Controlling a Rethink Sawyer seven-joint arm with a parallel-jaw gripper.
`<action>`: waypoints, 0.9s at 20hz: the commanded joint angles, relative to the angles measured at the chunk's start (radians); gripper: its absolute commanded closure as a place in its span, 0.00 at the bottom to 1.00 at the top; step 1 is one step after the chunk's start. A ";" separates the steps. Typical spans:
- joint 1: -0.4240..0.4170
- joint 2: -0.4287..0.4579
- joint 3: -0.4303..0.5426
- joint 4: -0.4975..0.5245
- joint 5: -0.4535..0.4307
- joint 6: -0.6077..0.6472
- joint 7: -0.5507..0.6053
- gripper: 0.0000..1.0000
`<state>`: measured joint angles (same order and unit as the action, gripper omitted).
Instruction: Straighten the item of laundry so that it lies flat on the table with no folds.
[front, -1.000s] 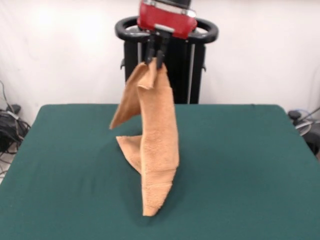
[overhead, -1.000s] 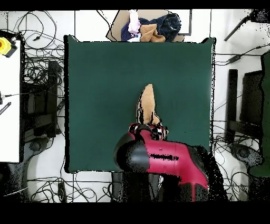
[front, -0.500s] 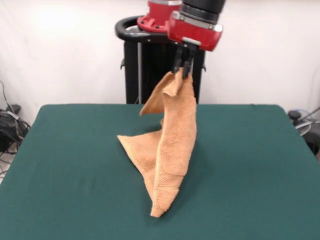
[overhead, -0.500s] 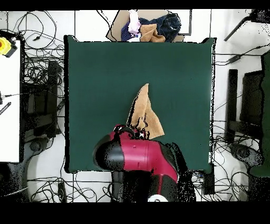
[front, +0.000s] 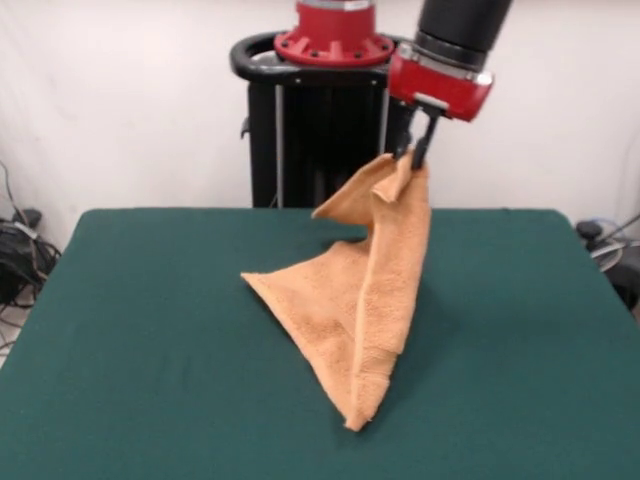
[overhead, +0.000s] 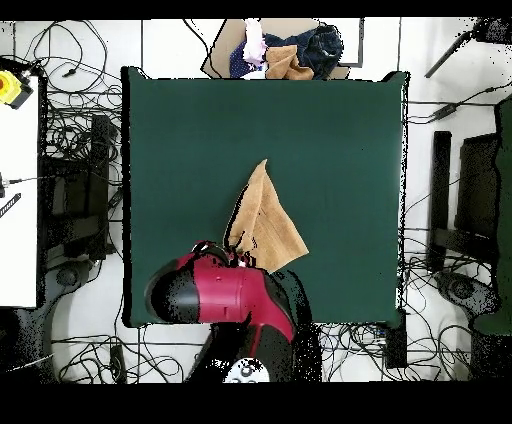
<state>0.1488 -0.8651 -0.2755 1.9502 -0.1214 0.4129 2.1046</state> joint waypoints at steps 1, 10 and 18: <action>0.093 0.095 -0.048 -0.024 0.132 -0.049 0.370 1.00; 0.199 0.215 -0.087 -0.076 0.258 -0.109 0.441 1.00; 0.255 0.307 -0.118 -0.088 0.381 -0.188 0.459 0.00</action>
<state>0.3739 -0.6427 -0.3680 1.8947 0.1466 0.3042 2.2457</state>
